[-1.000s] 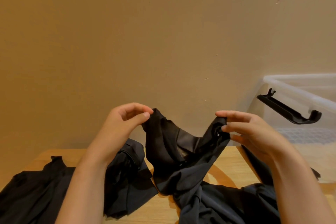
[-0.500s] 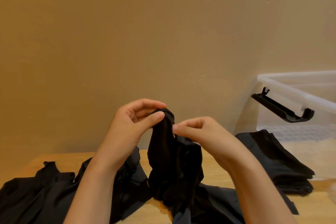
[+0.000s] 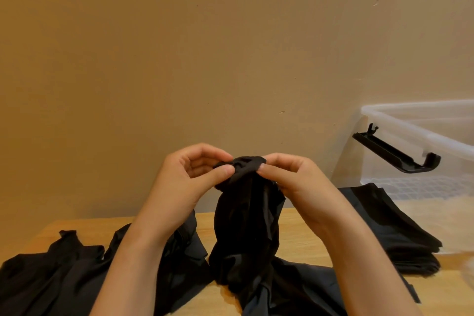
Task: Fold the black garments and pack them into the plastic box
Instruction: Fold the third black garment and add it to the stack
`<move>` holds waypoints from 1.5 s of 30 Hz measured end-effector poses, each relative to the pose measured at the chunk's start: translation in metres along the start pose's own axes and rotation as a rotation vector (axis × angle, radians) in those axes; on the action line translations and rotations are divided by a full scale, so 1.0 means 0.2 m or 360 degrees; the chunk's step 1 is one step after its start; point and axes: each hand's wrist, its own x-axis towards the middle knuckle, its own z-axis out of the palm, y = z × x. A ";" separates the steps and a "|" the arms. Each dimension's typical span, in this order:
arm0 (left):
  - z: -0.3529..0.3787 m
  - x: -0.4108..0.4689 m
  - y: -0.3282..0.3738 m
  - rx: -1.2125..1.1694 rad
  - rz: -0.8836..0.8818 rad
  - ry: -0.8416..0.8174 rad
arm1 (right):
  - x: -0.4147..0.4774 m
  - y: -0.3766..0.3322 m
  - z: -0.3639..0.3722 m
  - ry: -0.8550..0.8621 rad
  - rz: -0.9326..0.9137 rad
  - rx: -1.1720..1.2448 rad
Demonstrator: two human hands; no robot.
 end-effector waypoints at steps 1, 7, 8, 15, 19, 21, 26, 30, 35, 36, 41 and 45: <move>-0.01 0.00 0.00 0.0037 -0.0007 0.0010 | 0.00 0.00 -0.01 0.0009 0.0003 -0.0025; -0.01 0.00 0.01 0.0168 -0.0066 0.0021 | -0.01 -0.01 -0.03 -0.0073 0.0001 -0.0125; 0.00 -0.01 0.01 0.0174 -0.0082 -0.0008 | -0.01 -0.02 -0.02 -0.0099 -0.0004 -0.0129; -0.01 -0.02 0.03 0.0230 -0.0191 -0.0128 | -0.01 -0.02 -0.02 -0.0074 -0.0092 -0.0192; 0.00 -0.02 0.05 0.0239 -0.0125 -0.0148 | 0.00 -0.01 -0.01 -0.0146 -0.0013 -0.0284; 0.00 -0.02 0.05 0.0234 -0.0087 -0.0127 | 0.00 -0.02 -0.01 -0.0176 0.0057 -0.0307; -0.01 -0.02 0.04 0.0180 -0.0035 -0.0086 | 0.00 -0.02 -0.01 -0.0163 0.0069 -0.0249; -0.01 -0.01 0.02 0.0234 -0.0059 -0.0149 | -0.02 -0.04 0.01 -0.0293 0.0030 -0.0228; -0.01 -0.01 0.01 0.0323 -0.0081 -0.0202 | -0.02 -0.04 0.01 -0.0232 0.0029 -0.0154; -0.01 -0.01 0.01 0.0325 -0.0085 -0.0195 | -0.02 -0.04 0.01 -0.0190 0.0027 -0.0156; -0.03 -0.01 0.03 0.0251 -0.0121 -0.0181 | -0.01 -0.03 -0.01 -0.0012 -0.0038 -0.0077; 0.01 -0.02 0.04 0.0231 -0.0147 -0.0228 | -0.01 -0.03 0.01 -0.0087 -0.0072 -0.0030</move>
